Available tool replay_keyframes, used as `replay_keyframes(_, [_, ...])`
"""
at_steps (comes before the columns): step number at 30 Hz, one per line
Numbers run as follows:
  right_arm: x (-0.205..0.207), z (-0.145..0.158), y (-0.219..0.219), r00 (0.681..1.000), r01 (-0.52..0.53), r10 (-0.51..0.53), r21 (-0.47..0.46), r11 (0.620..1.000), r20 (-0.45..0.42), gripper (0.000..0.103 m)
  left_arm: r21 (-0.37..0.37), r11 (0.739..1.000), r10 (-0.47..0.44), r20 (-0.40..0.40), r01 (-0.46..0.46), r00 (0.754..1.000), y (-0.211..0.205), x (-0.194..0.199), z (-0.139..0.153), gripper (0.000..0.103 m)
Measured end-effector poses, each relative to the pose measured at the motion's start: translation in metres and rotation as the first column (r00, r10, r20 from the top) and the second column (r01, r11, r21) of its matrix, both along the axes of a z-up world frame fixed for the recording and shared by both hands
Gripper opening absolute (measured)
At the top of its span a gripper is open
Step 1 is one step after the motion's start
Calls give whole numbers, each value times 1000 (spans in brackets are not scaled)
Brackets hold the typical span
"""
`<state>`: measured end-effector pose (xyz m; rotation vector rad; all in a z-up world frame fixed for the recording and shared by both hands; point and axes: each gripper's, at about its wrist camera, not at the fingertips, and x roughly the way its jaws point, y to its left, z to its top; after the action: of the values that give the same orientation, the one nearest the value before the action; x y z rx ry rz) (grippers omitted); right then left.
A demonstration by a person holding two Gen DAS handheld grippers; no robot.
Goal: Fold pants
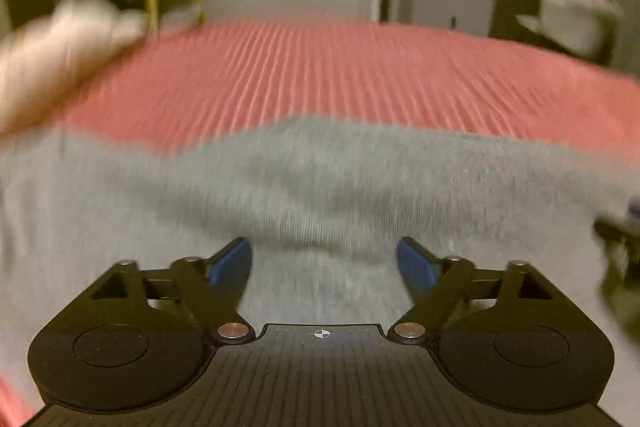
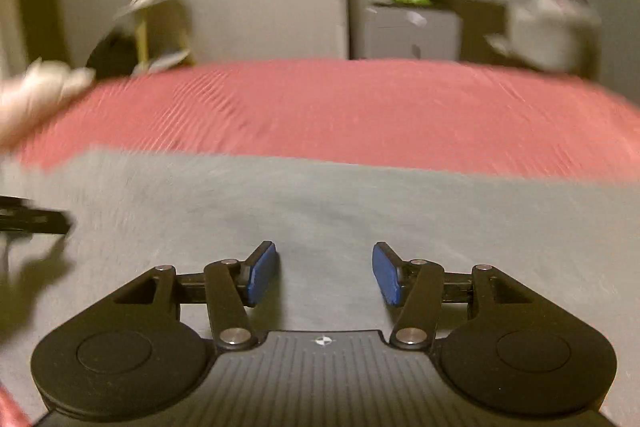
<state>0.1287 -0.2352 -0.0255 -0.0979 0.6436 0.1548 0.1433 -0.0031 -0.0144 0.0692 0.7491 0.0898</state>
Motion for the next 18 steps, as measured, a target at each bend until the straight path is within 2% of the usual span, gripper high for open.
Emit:
replay_keyframes(1, [7,-3,-1,1000,9,-9,-3,1000,2,54,31,999,-13,18,13,1000,-2,5,-2,91])
replay_keyframes(5, [34,1,-4,998,69,-69,69,995,-10,57,16,1000,13,21,-14,1000,6,32,-8,102])
replay_keyframes(7, [44,1,0,996,85,-84,50,995,-10,62,34,999,-8,30,6,1000,6,40,-6,103])
replay_keyframes(8, [51,-1,0,996,91,-91,29,995,-8,67,35,999,-17,29,16,999,8,40,-2,102])
replay_keyframes(10, [53,-3,4,994,105,-105,21,994,-13,71,-22,1000,-14,42,14,999,8,31,14,86])
replay_keyframes(11, [48,-1,4,994,108,-108,25,994,-9,71,-67,998,-9,53,13,999,12,28,21,83])
replay_keyframes(13, [43,-8,4,995,98,-97,44,994,-9,71,-118,993,8,63,-1,998,12,38,21,86])
replay_keyframes(15, [42,-10,12,997,72,-72,45,996,-7,71,-82,997,-3,11,4,1000,10,56,5,91])
replay_keyframes(16, [43,-12,20,998,59,-59,15,998,3,71,-60,998,-6,8,6,1000,8,62,-1,98])
replay_keyframes(18, [53,-13,27,999,49,-49,-27,998,7,74,-13,1000,6,21,-6,1000,6,75,-7,101])
